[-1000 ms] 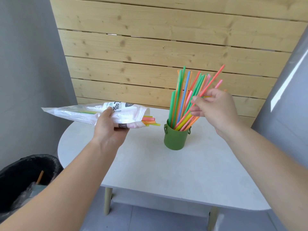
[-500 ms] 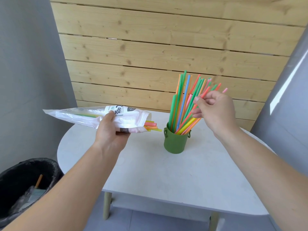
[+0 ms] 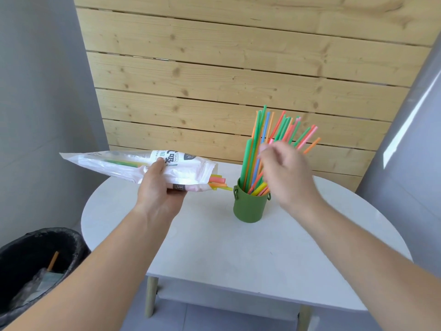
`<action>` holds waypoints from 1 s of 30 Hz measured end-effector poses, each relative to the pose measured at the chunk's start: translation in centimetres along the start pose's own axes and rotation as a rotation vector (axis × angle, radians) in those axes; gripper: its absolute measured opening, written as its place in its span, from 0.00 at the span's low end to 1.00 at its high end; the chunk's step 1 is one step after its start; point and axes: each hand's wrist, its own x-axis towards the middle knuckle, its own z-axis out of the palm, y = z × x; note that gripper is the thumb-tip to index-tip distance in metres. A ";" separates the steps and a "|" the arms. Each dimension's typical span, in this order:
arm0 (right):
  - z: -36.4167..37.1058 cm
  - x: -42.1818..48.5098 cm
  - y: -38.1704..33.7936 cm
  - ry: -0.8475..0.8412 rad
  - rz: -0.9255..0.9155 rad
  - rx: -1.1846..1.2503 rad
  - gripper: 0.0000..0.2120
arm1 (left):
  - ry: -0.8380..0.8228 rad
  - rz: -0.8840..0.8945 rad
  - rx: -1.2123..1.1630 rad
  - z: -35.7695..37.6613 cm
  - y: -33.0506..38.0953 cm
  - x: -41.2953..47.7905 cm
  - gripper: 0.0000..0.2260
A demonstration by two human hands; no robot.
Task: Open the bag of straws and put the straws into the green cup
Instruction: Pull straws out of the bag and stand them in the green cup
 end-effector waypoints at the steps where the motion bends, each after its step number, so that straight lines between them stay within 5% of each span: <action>1: 1.1 -0.6 0.1 -0.120 0.167 0.063 0.18 | -0.012 0.013 0.001 0.2 0.0 -0.2 0.03; 4: 3.4 -2.4 0.4 -0.338 0.596 0.261 0.25 | -0.051 0.067 0.027 1.0 -0.1 -0.6 0.07; 8: 4.8 -3.2 0.1 -0.302 0.758 0.521 0.23 | -0.113 0.178 0.123 1.8 -0.1 -1.1 0.12; 13: 5.4 -2.8 -0.2 -0.212 0.690 0.626 0.11 | -0.080 0.192 0.157 1.9 -0.8 -1.3 0.06; 22: 4.5 -2.3 0.8 -0.145 0.628 0.541 0.14 | -0.007 0.123 0.081 1.0 -0.6 -0.2 0.09; 30: 3.9 -1.6 1.0 -0.072 0.386 0.494 0.13 | 0.050 0.039 0.011 0.8 -0.1 0.2 0.14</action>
